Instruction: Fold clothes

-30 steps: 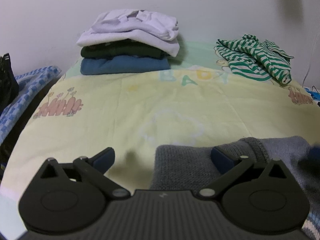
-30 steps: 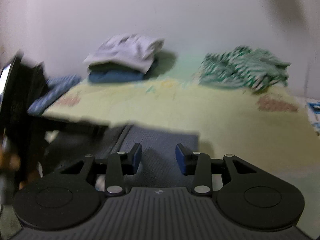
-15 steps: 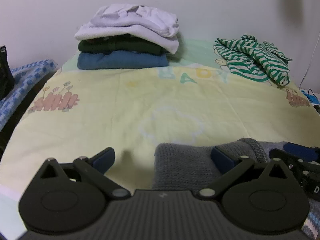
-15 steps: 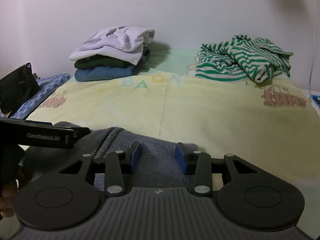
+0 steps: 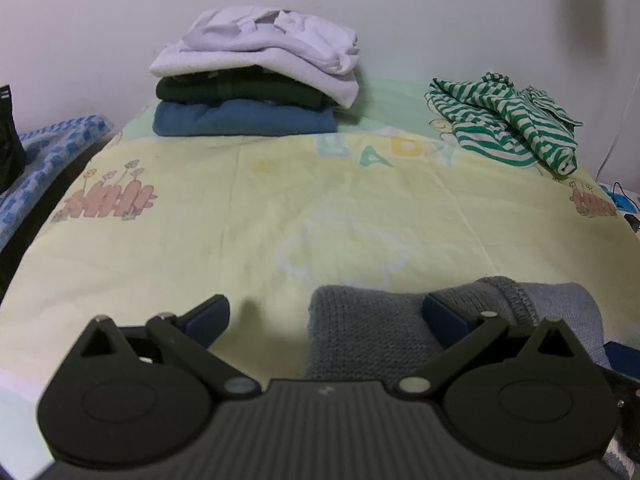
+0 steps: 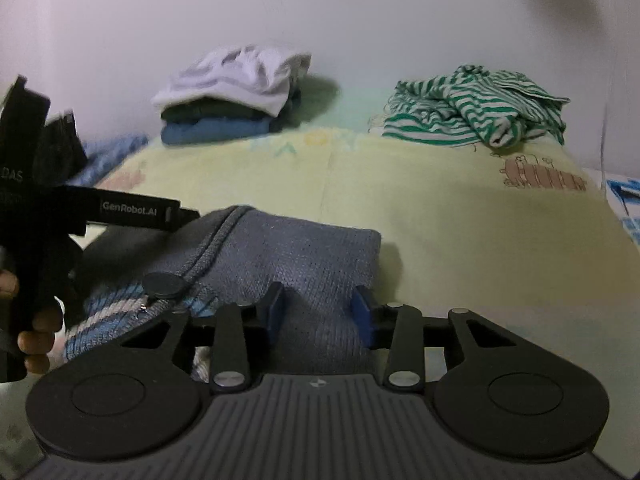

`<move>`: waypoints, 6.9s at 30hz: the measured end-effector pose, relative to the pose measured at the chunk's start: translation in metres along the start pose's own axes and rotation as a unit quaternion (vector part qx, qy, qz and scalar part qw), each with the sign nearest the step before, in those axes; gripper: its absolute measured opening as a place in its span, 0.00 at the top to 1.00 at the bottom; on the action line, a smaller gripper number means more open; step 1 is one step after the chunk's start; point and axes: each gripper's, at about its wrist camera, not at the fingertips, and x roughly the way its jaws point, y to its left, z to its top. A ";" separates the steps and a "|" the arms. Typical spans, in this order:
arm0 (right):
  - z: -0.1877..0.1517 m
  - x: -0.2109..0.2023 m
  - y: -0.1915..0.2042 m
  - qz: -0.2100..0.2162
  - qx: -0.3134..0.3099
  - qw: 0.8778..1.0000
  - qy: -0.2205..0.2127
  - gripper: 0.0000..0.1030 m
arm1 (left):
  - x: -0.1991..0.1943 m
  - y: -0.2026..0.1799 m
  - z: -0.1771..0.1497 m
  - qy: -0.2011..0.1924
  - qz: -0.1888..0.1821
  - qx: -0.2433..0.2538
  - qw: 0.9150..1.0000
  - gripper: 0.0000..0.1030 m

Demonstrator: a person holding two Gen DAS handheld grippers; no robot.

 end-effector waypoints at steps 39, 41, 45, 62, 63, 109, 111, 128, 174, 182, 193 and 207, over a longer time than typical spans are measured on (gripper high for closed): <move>-0.006 -0.003 0.005 -0.011 -0.021 0.998 0.058 0.37 | -0.108 0.011 -0.055 -0.020 -0.062 0.076 0.995 0.08; -0.006 -0.003 0.005 -0.014 -0.022 0.998 0.057 0.37 | -0.107 0.009 -0.057 -0.013 -0.073 0.079 0.994 0.10; -0.008 -0.003 0.004 -0.019 -0.009 0.998 0.055 0.37 | -0.096 0.006 -0.057 0.011 -0.087 0.068 0.994 0.12; -0.014 -0.006 0.008 -0.027 -0.010 0.999 0.035 0.37 | -0.087 0.000 -0.056 0.039 -0.125 0.034 0.991 0.46; -0.013 -0.006 0.007 -0.025 -0.013 0.999 0.037 0.37 | -0.088 -0.003 -0.057 0.038 -0.124 0.039 0.991 0.46; -0.016 -0.027 0.006 -0.038 0.008 0.998 0.046 0.55 | -0.036 0.030 -0.045 0.116 -0.050 -0.067 0.990 0.01; -0.015 -0.026 0.005 -0.043 0.010 0.998 0.049 0.54 | -0.036 0.030 -0.045 0.116 -0.051 -0.064 0.990 0.01; -0.021 -0.027 0.010 -0.087 0.001 0.996 0.036 0.39 | -0.036 0.032 -0.045 0.114 -0.065 -0.042 0.990 0.01; 0.001 -0.010 -0.031 0.061 0.057 0.991 0.106 0.38 | -0.036 0.018 -0.035 0.065 -0.055 -0.034 0.996 0.01; -0.005 -0.003 -0.033 0.070 0.086 0.988 0.111 0.32 | -0.026 0.028 -0.041 0.095 -0.088 -0.071 0.989 0.01; 0.004 0.012 -0.030 0.095 0.074 0.984 0.130 0.43 | -0.023 0.033 -0.037 0.113 -0.140 -0.059 0.982 0.01; 0.009 0.014 -0.026 0.098 0.057 0.980 0.166 0.42 | -0.020 0.029 -0.034 0.134 -0.156 -0.050 0.977 0.01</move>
